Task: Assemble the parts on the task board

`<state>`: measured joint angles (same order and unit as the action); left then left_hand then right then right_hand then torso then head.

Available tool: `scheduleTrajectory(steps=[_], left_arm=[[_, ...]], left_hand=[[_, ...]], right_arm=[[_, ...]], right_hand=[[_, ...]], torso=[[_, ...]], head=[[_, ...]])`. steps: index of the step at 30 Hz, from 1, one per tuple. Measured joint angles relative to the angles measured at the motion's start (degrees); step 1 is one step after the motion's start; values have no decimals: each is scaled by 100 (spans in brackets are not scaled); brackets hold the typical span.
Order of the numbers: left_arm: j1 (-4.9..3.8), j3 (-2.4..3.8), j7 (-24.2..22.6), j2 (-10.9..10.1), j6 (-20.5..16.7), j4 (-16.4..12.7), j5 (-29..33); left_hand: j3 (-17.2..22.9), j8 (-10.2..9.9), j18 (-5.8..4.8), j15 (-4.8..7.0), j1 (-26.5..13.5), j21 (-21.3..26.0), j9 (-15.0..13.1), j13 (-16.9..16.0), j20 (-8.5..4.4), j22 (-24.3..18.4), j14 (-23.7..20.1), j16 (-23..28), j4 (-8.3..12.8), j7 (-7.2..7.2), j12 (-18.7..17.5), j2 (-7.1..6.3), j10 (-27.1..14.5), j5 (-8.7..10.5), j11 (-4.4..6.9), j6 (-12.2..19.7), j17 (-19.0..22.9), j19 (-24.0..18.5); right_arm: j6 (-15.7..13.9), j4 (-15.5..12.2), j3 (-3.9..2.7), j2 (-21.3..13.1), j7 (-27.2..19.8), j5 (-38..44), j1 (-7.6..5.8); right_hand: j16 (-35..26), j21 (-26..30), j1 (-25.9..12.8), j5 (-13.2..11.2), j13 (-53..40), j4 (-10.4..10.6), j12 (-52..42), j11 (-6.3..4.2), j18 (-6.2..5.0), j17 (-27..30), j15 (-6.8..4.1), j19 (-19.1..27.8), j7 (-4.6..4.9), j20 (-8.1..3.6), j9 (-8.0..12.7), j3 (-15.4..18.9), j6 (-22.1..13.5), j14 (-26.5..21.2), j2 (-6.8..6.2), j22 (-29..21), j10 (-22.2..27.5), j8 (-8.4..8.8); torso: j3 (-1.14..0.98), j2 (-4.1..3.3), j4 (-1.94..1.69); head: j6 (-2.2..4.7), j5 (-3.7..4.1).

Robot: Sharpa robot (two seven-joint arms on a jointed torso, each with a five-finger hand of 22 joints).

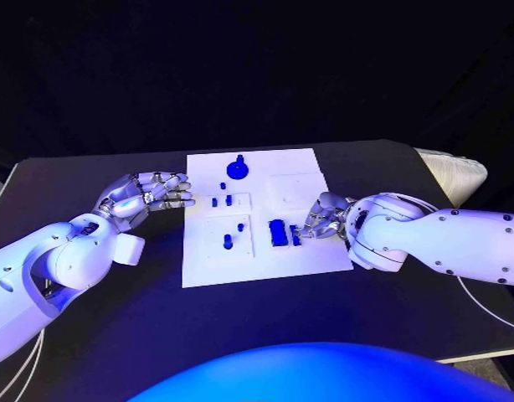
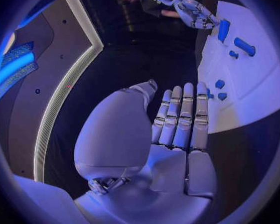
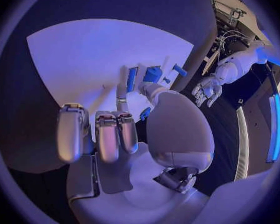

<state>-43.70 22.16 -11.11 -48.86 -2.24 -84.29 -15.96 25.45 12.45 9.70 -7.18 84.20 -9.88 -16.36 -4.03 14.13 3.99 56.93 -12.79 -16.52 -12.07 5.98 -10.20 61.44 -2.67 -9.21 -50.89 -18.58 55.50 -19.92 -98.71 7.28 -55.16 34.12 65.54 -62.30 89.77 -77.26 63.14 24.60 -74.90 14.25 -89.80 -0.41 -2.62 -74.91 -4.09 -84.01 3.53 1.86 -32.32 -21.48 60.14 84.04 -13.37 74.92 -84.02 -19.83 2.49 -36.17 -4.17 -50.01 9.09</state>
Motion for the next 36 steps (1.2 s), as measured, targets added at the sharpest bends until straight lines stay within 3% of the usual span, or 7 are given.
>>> scheduleTrajectory(steps=[2,3,5,12,19,25,36], left_arm=[[2,0,1,0,0,1,0],[3,0,1,0,1,2,0],[6,0,1,1,1,2,0],[14,1,3,3,3,1,-1],[17,1,4,5,6,-6,-1],[18,1,4,5,8,-7,-1],[20,0,6,4,10,-7,-1]], left_hand=[[0,0,0,0,0,0,0,0,0,0,0,0,0,0,0,0,0,0,0,0,0,0],[0,0,0,0,0,0,0,0,0,0,0,0,0,0,0,0,0,0,0,0,0,0],[0,0,0,0,0,0,0,0,0,0,0,0,0,0,0,0,0,0,0,0,0,0],[0,0,0,0,0,0,0,0,0,0,0,0,0,0,0,0,0,0,0,0,0,0],[0,0,0,0,0,0,0,0,0,0,0,0,0,0,0,0,0,0,0,0,1,0],[0,0,0,0,0,0,0,0,0,0,0,0,0,0,0,0,0,0,0,0,1,0],[0,0,0,0,-31,39,12,0,0,0,0,0,0,0,0,31,0,0,0,0,-17,0]], right_arm=[[-23,-52,-1,-19,-131,0,1],[-41,-85,-2,-23,-221,2,2],[-64,-133,-4,-23,-355,18,3],[-138,-199,-5,10,-651,169,18],[-207,-132,-6,136,-692,367,52],[-229,-33,-6,239,-612,467,68],[-240,60,-25,383,-441,677,105]], right_hand=[[0,0,183,-327,0,-79,0,-38,0,0,-43,9,-49,-36,-40,60,48,-4,-17,0,13,-88],[0,0,331,-685,0,-125,0,-60,1,0,-73,0,-78,-64,-68,105,78,-3,-6,0,-5,-150],[0,0,532,-1047,0,-190,0,-87,1,0,-85,0,-106,-63,-92,169,106,0,8,0,3,-229],[0,-28,937,-1588,0,-134,0,-187,0,0,-162,0,-232,-148,-234,538,232,-6,81,-1,-4,-562],[0,-77,1086,-1797,0,102,0,-232,0,0,-197,0,-242,-166,-421,804,242,-11,181,-1,-3,-856],[0,-112,1134,-1808,0,117,0,-241,0,0,-197,0,-264,-166,-458,819,222,-11,229,-1,-7,-900],[0,-139,1562,-2120,0,132,0,-257,1,0,-217,0,-306,-206,-512,867,180,10,219,3,10,-1011]], torso=[[-1,0,0],[-1,0,0],[-1,0,0],[7,0,-6],[14,2,-7],[14,2,-15],[7,-3,-11]], head=[[0,0],[0,2],[0,6],[0,10],[0,6],[0,4],[0,-15]])
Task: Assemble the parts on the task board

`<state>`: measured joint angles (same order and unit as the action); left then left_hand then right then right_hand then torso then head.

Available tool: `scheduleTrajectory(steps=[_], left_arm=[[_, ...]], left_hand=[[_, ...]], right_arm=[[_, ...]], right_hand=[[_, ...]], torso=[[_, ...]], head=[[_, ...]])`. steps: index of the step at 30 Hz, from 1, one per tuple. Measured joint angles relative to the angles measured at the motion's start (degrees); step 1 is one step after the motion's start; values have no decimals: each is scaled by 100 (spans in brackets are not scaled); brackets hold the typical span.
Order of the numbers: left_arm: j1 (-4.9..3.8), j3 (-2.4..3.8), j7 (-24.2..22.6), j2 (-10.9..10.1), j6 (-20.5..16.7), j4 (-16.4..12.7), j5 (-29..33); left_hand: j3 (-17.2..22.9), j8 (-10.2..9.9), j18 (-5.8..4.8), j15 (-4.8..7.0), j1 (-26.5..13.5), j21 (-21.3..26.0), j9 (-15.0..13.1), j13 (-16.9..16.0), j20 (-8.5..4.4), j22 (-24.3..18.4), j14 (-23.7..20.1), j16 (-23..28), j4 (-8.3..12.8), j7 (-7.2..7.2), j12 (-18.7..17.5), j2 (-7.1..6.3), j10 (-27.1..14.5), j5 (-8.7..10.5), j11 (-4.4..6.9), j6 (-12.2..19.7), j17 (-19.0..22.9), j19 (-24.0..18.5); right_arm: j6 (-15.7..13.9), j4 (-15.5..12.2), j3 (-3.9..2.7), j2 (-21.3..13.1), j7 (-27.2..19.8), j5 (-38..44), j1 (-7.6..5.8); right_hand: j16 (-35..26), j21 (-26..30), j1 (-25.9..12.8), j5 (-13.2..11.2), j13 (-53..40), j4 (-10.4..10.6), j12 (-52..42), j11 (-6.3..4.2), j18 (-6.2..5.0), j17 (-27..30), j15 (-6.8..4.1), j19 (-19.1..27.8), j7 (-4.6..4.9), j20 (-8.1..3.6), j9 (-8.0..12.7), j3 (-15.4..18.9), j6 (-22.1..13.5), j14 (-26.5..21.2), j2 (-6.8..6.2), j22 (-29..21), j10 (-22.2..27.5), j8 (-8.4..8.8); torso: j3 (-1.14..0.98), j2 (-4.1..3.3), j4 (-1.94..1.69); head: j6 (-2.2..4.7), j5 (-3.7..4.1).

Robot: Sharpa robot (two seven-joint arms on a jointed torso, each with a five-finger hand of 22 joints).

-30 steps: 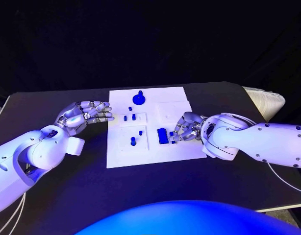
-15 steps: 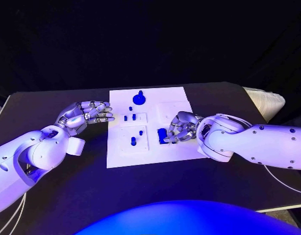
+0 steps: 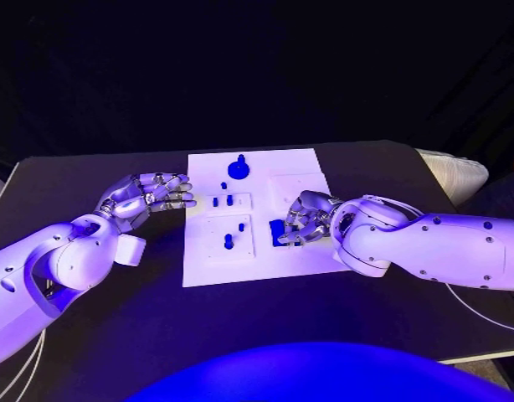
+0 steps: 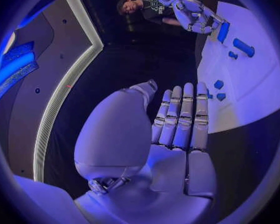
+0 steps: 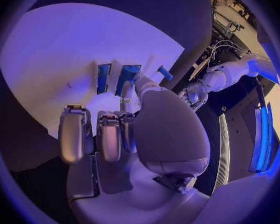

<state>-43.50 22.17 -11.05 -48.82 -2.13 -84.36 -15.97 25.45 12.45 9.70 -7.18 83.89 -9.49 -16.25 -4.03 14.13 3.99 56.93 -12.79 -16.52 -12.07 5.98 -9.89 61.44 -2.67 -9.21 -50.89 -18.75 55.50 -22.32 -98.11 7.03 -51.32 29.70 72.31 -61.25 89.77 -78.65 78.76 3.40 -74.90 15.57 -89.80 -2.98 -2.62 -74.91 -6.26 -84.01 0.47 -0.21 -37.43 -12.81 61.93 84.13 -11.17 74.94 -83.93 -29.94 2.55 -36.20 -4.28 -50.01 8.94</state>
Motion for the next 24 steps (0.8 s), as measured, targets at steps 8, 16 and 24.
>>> scheduleTrajectory(steps=[8,16,24], left_arm=[[0,2,1,2,1,2,0],[5,1,2,8,3,23,0],[10,0,-6,88,2,178,0]], left_hand=[[0,0,0,0,-7,1,0,0,0,0,0,0,0,0,0,7,0,0,0,0,-1,0],[0,0,0,0,-7,0,0,0,0,0,0,0,0,0,0,7,0,0,0,0,0,0],[0,0,0,0,-7,0,0,0,0,0,0,5,0,0,0,7,0,0,0,0,-1,0]], right_arm=[[-50,-7,-2,14,23,75,12],[-198,-20,9,-78,-218,-150,39],[-588,166,-7,-94,-1468,-1457,43]], right_hand=[[0,-22,23,-23,0,1,0,0,0,0,0,0,0,0,0,1,0,0,23,-1,0,0],[0,158,25,161,0,118,0,1,0,0,0,0,64,1,24,106,-174,0,31,-1,0,-5],[0,592,-284,195,0,111,31,260,0,0,187,1,386,107,296,299,-712,-21,145,-2,-10,515]], torso=[[-3,2,8],[-7,10,11],[7,41,32]], head=[[0,-7],[0,-39],[0,-91]])
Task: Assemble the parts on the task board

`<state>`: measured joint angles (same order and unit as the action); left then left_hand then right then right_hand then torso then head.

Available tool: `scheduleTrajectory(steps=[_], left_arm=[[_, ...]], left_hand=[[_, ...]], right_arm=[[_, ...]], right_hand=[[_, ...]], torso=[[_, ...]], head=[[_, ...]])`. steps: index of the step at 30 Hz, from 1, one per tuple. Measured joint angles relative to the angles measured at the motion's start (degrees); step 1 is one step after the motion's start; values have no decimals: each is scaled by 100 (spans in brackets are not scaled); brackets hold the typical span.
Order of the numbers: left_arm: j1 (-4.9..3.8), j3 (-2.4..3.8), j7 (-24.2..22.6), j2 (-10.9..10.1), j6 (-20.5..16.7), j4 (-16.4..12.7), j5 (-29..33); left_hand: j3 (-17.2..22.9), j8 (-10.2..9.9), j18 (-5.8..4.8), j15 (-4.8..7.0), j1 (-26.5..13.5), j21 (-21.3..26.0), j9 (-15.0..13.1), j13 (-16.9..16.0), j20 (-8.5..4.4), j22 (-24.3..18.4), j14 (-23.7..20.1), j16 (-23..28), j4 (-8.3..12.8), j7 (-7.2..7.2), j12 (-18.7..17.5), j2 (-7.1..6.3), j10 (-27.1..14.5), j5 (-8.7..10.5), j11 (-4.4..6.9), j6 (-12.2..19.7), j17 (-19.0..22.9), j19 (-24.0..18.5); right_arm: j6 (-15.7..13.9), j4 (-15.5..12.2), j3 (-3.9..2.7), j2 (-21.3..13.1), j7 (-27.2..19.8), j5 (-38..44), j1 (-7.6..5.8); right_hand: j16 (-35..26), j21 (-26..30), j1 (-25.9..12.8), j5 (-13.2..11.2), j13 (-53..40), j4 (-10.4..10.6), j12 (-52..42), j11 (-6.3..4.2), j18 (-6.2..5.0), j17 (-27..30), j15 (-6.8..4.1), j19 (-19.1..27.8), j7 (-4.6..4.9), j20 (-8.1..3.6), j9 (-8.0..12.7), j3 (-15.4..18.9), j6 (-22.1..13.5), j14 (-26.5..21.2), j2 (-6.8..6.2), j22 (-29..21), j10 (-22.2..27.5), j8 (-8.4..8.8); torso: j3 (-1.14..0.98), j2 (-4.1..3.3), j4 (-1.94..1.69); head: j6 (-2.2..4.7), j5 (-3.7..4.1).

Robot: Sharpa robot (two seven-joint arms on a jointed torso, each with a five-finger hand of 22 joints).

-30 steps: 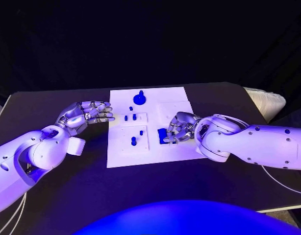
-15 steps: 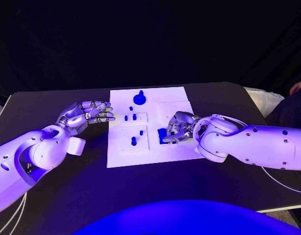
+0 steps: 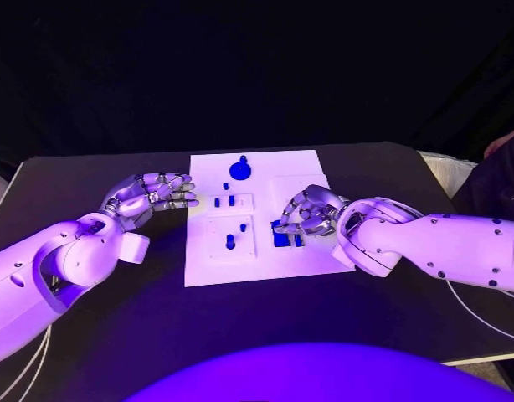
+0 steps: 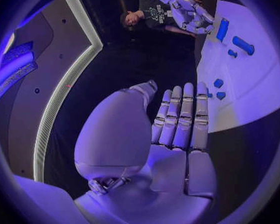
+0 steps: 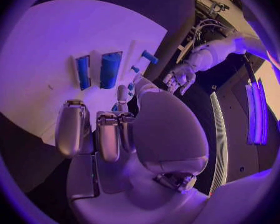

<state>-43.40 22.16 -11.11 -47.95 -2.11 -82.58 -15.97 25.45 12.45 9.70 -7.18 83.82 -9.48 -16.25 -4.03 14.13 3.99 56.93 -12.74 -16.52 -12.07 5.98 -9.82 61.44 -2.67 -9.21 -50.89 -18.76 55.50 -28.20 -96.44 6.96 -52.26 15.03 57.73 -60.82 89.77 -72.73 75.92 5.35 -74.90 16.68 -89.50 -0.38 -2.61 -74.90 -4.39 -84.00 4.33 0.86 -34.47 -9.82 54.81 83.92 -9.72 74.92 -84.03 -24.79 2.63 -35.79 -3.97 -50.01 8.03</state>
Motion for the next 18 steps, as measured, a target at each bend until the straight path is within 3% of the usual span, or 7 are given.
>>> scheduleTrajectory(steps=[5,9,11,13,15,16,18], left_arm=[[2,0,-38,75,-27,125,2],[3,2,-117,130,-116,193,2],[4,3,-175,157,-195,217,2],[3,3,-236,178,-283,232,1],[2,4,-320,205,-415,256,1],[1,4,-361,218,-479,272,1],[-2,4,-467,260,-661,319,7]], left_hand=[[0,0,0,0,0,0,0,0,0,0,0,17,0,0,0,0,0,0,0,0,-7,0],[0,0,0,0,0,0,0,0,-21,0,0,17,0,0,0,0,0,0,0,0,-18,21],[0,0,0,0,0,0,0,0,-21,0,0,17,0,0,0,0,0,0,0,0,-22,21],[0,0,0,0,0,0,0,0,-21,0,0,17,0,0,0,0,0,0,0,0,-27,21],[0,0,0,0,0,0,0,0,-21,0,0,17,0,0,0,0,0,0,0,0,-33,21],[0,0,0,0,0,0,0,0,-21,0,0,17,0,0,0,0,0,0,0,0,-34,21],[17,-4,0,-22,12,16,11,0,-21,0,-23,80,17,0,-5,-12,0,0,0,0,-33,21]], right_arm=[[-270,345,-21,76,-1021,-1174,-1],[-408,791,-51,167,-1801,-2120,-18],[-459,1055,-69,229,-2167,-2583,-30],[-498,1268,-82,286,-2441,-2944,-35],[-532,1530,-102,379,-2710,-3294,-37],[-543,1642,-111,420,-2809,-3423,-38],[-568,1886,-138,506,-3021,-3696,-41]], right_hand=[[-34,265,-41,98,0,-9,102,41,0,0,31,0,37,40,49,76,-37,10,19,0,1,79],[-199,1056,-166,98,0,-16,473,82,-152,0,81,-1,118,106,82,293,-118,1,30,-1,0,209],[-472,1958,-149,98,-2,-20,917,163,-350,0,134,56,146,195,84,388,-209,10,47,-81,75,271],[-981,3255,-41,131,-5,-34,1678,211,-521,187,168,340,200,244,98,446,-318,-4,155,-611,533,347],[-1569,4575,64,143,248,-16,2628,262,-704,787,235,641,250,290,149,476,-396,-222,227,-1295,1125,424],[-2055,5161,153,143,776,-16,3435,304,-714,1293,254,770,265,327,209,476,-436,-440,243,-1671,1567,477],[-2946,5655,267,143,1703,-16,4644,349,-714,2138,309,913,273,377,315,475,-477,-847,259,-2108,2112,571]], torso=[[15,57,29],[29,113,64],[29,146,83],[29,182,99],[25,212,112],[21,233,118],[10,265,128]], head=[[0,-65],[0,-125],[11,-159],[35,-194],[69,-227],[97,-249],[140,-280]])
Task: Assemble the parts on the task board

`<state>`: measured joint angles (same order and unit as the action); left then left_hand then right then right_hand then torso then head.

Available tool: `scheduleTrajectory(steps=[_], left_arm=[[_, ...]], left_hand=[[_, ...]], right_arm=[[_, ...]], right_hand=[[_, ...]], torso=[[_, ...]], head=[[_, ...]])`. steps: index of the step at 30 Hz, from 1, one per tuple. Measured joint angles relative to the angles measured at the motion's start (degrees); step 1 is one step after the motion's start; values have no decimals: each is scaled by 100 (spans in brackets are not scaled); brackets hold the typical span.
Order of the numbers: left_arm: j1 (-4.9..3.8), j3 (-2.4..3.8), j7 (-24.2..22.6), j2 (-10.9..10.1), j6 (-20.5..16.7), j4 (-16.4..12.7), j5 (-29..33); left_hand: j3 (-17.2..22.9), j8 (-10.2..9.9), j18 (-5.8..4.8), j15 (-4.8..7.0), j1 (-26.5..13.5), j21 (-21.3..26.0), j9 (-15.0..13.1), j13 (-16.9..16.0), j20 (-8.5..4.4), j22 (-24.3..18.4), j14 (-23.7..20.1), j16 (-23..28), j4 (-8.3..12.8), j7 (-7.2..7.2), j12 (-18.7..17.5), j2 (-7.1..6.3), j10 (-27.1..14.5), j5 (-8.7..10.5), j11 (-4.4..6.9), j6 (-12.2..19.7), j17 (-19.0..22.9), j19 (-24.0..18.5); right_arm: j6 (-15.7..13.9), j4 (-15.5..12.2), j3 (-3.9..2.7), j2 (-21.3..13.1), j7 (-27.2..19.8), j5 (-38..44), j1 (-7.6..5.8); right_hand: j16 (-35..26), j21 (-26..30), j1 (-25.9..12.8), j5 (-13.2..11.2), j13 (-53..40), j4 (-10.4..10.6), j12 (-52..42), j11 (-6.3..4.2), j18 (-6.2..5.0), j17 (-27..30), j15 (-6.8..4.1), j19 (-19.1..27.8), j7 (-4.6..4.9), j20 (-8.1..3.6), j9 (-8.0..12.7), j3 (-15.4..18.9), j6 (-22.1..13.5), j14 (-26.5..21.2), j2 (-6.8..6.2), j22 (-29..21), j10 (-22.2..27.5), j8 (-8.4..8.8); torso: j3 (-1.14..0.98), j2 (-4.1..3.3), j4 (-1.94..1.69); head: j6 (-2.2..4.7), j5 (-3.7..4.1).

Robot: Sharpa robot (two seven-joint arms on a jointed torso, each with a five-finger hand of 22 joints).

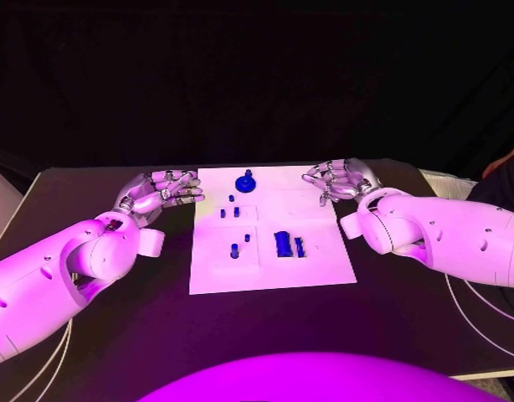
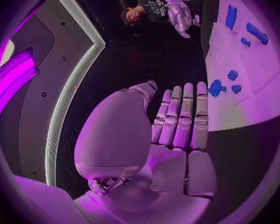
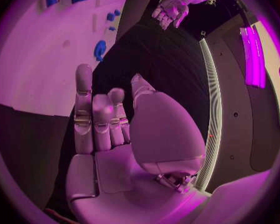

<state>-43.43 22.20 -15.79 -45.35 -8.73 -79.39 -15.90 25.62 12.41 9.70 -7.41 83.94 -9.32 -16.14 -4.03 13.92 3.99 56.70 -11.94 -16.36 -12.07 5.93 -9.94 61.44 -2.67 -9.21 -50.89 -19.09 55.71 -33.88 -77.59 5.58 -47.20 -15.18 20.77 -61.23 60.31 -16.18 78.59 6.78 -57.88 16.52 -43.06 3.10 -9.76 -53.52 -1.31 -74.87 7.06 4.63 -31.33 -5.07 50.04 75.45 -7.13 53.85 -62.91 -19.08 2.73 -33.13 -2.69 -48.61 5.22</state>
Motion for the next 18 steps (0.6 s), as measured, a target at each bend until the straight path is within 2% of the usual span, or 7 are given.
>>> scheduleTrajectory(steps=[4,5,7,10,13,15,18], left_arm=[[-8,1,-166,77,-305,99,22],[-11,1,-167,72,-310,98,21],[-18,-22,-163,59,-312,91,21],[-67,-124,-156,52,-338,62,26],[-195,-319,-160,52,-430,-28,73],[-329,-494,-188,53,-549,-111,127],[-541,-783,-256,55,-795,-253,233]], left_hand=[[-8,-84,0,-91,18,137,52,27,44,-20,-348,274,8,-34,-124,-18,-146,0,-66,85,86,-101],[-257,-220,-41,-23,-197,250,225,67,-84,-71,-961,410,187,93,-188,95,-362,3,25,634,299,-710],[-819,-470,-277,153,-791,425,562,150,-398,-152,-2118,614,535,362,-293,323,-1040,69,232,1719,693,-1899],[-1501,-775,-544,385,-1705,626,976,249,-790,-250,-3517,844,970,699,-413,587,-2906,149,504,3045,1171,-3344],[-1934,-963,-660,530,-2521,747,1233,310,-1035,-310,-4392,985,1238,904,-479,751,-4213,189,677,3875,1472,-4249],[-2097,-1036,-761,585,-3156,795,1334,335,-1128,-331,-4725,1042,1342,984,-499,815,-4715,197,741,4191,1583,-4594],[-2275,-1113,-761,649,-5082,827,1445,362,-1233,-360,-5102,1084,1466,1075,-527,887,-5288,221,813,4549,1716,-4983]], right_arm=[[-14,324,-35,125,-284,-372,-4],[-16,315,-36,119,-285,-379,-10],[-24,279,-37,107,-279,-380,-9],[-48,183,-72,106,-274,-399,7],[-108,-37,-157,123,-303,-496,24],[-179,-253,-240,144,-369,-626,36],[-303,-573,-354,179,-506,-860,59]], right_hand=[[-1732,868,182,0,1667,-13,1569,95,0,1151,168,235,105,183,359,-207,23,-691,16,-1098,174,279],[-2310,1016,-22,-52,2261,-186,1979,102,10,1658,179,498,97,118,701,-159,-459,-949,93,-1672,387,482],[-3222,1178,-577,-201,3136,-540,2563,-4,247,2538,174,988,-94,-18,1284,-4,-1543,-1415,237,-2577,891,827],[-4349,1358,-1465,-393,4201,-984,3265,-123,543,3661,159,1776,-350,-197,2023,202,-2939,-2309,428,-3701,2795,1259],[-5023,1460,-2227,-506,4835,-1249,3682,-198,668,4338,145,3299,-493,-301,2468,325,-3764,-4178,543,-4374,4180,1518],[-5300,1497,-3280,-553,5098,-1359,3854,-227,762,4617,142,4400,-551,-345,2651,376,-4103,-5088,590,-4653,4759,1624],[-5594,1541,-5040,-593,5373,-1474,4033,-261,767,4913,138,5629,-614,-393,2842,427,-4467,-6071,641,-4946,5373,1740]], torso=[[-25,69,7],[-29,73,7],[-28,72,8],[-28,69,13],[-39,71,26],[-53,76,40],[-81,92,73]], head=[[87,-53],[93,-56],[92,-56],[119,-59],[208,-93],[293,-122],[477,-185]])
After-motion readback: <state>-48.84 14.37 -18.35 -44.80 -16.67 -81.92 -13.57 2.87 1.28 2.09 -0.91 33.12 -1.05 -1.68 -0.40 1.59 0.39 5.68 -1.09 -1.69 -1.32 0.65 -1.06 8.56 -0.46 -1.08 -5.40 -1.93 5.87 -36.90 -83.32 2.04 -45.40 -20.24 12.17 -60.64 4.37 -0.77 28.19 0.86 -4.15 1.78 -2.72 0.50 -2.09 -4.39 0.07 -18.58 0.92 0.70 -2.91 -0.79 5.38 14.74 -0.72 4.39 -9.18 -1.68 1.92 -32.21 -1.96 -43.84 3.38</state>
